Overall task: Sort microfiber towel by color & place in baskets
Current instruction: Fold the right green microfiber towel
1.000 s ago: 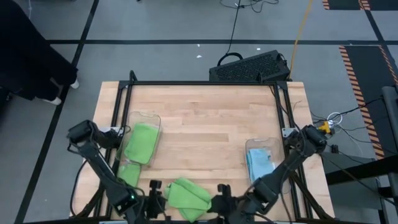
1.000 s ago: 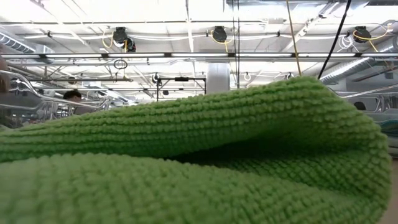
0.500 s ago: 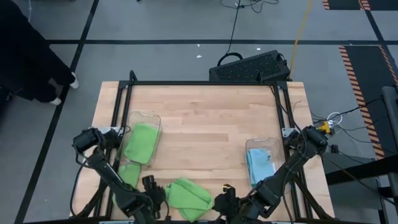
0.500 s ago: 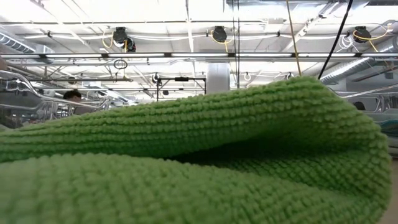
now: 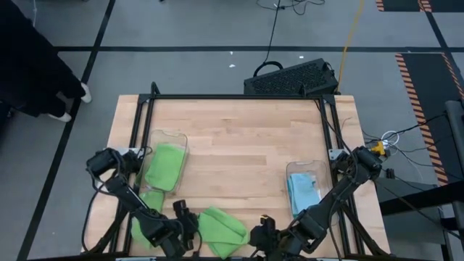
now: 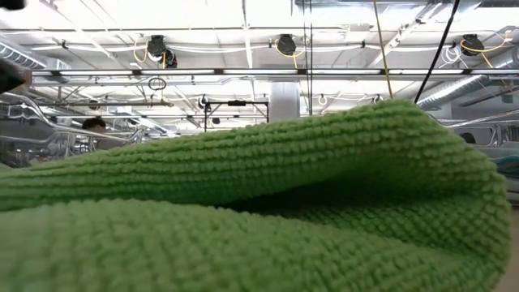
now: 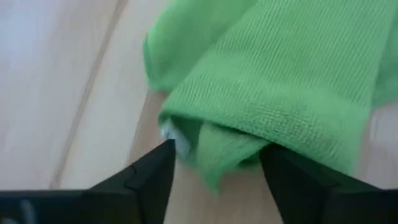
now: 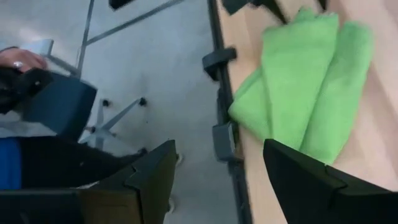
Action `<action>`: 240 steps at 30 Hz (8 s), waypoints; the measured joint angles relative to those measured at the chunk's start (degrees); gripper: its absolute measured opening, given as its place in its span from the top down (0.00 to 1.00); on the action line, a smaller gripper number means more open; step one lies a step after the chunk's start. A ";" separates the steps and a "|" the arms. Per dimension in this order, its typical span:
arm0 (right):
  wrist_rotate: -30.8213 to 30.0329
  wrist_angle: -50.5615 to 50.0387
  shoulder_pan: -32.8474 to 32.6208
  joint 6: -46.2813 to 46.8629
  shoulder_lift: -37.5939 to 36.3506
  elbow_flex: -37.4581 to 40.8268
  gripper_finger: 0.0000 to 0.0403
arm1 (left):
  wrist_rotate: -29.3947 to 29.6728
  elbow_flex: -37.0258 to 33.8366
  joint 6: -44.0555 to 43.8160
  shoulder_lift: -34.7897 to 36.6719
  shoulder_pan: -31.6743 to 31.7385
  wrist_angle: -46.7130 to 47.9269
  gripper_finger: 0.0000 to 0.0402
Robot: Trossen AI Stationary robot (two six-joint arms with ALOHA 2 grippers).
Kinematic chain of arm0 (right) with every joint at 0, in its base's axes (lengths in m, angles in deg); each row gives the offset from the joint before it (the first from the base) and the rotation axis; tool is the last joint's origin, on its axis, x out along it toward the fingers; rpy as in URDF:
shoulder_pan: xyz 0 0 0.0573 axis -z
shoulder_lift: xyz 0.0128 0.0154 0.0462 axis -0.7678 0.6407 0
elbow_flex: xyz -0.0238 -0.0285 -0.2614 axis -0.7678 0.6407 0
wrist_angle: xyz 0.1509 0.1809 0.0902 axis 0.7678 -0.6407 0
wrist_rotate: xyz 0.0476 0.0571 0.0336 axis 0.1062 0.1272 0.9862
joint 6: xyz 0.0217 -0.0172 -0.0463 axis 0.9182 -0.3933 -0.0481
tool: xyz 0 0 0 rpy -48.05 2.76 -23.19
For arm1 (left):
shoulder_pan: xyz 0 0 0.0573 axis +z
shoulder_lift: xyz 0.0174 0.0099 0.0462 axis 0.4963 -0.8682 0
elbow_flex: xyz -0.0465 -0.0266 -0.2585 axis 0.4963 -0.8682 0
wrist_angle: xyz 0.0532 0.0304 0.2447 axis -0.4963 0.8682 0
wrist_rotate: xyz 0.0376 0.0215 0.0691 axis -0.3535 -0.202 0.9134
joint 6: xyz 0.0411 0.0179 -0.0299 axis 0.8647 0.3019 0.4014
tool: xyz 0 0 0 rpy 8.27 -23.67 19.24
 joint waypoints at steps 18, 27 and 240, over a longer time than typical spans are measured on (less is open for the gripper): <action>1.45 -11.78 0.35 2.30 -0.46 0.00 0.41 | -19.51 5.99 3.63 3.57 7.74 -3.60 0.99; 0.47 6.78 4.92 -29.18 -0.39 0.00 0.41 | -10.01 16.53 14.96 9.36 8.95 2.31 0.99; -1.34 37.71 48.66 -27.56 -21.89 52.09 1.00 | -36.62 -1.99 18.21 18.56 36.99 -1.16 0.98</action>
